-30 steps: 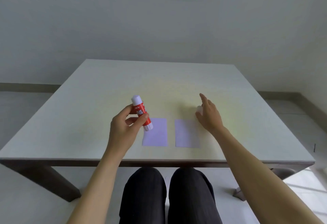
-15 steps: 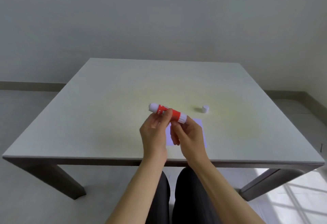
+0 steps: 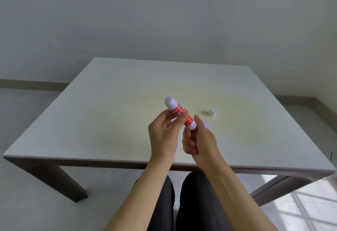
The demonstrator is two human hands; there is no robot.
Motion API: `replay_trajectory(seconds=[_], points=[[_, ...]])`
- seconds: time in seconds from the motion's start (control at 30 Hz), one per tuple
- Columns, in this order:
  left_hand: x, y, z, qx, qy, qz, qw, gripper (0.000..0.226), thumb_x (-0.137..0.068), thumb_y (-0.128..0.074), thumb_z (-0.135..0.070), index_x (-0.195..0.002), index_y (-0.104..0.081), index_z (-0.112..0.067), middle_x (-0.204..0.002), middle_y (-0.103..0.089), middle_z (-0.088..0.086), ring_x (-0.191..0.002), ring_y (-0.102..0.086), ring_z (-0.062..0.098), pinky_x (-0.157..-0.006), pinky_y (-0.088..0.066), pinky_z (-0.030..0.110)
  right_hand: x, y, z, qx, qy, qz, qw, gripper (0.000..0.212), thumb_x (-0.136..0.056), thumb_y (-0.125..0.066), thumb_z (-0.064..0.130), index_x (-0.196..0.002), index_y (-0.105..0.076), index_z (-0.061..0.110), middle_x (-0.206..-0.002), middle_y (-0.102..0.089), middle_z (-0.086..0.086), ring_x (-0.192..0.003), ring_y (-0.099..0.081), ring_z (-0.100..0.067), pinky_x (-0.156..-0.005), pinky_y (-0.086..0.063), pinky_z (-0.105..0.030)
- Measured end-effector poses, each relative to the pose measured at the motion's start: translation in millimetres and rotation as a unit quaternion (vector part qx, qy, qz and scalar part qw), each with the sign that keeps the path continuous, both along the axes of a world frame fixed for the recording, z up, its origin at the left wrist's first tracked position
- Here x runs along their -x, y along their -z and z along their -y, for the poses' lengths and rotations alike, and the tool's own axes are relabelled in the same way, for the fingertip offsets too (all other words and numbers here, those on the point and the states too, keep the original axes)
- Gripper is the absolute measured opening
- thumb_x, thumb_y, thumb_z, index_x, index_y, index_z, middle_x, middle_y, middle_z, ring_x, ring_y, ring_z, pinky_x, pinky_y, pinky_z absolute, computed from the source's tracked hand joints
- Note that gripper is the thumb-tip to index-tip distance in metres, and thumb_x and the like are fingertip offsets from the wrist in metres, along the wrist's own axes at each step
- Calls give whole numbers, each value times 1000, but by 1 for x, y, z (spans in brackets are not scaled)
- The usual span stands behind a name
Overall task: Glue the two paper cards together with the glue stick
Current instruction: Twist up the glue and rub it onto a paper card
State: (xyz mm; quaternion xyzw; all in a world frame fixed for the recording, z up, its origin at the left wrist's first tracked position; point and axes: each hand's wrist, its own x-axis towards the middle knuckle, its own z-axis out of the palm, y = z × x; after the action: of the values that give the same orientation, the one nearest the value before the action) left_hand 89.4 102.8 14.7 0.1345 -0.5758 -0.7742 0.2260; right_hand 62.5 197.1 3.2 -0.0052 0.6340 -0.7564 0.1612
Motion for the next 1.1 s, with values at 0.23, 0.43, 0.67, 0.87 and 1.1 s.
replay_trajectory(seconds=[0.23, 0.43, 0.67, 0.87, 1.1], points=[[-1, 0, 9, 22, -13, -16, 1000, 11, -74, -74, -29, -82, -74, -22, -88, -77, -4, -89, -70, 8, -74, -51, 13, -7, 5, -7, 74, -39, -135, 987, 26, -95, -49, 29, -84, -63, 10, -56, -54, 4, -44, -46, -13, -41, -37, -19], [0, -2, 15, 3, 60, -17, 998, 12, -78, -72, -14, -78, -75, -26, -90, -78, -6, -94, -71, 11, -86, -51, 24, -4, 5, -10, 77, -36, 5, 996, 37, -95, -44, 39, -77, -64, 14, -58, -54, 0, -42, -42, -13, -43, -35, -23], [-1, -1, 14, -10, 137, -34, 990, 12, -79, -70, -7, -85, -71, -18, -88, -78, -3, -90, -72, 10, -77, -51, 15, -3, 7, -10, 109, -71, 128, 983, 41, -97, -40, 31, -62, -48, 13, -42, -38, 5, -33, -29, -8, -33, -22, -18], [1, 0, 21, 21, 82, -15, 996, 10, -78, -72, -18, -76, -74, -28, -89, -77, -5, -92, -70, 10, -84, -50, 21, -9, 7, -16, -14, -18, -165, 986, 23, -94, -50, 29, -93, -63, 10, -65, -61, -1, -48, -51, -18, -42, -39, -23], [-1, 7, 19, 5, 195, -37, 980, 10, -81, -69, -12, -90, -68, -15, -90, -77, -3, -90, -71, 8, -76, -50, 13, -5, 3, -13, 124, -155, 227, 954, 47, -93, -43, 42, -54, -50, 17, -39, -32, 5, -27, -25, -8, -32, -20, -19]])
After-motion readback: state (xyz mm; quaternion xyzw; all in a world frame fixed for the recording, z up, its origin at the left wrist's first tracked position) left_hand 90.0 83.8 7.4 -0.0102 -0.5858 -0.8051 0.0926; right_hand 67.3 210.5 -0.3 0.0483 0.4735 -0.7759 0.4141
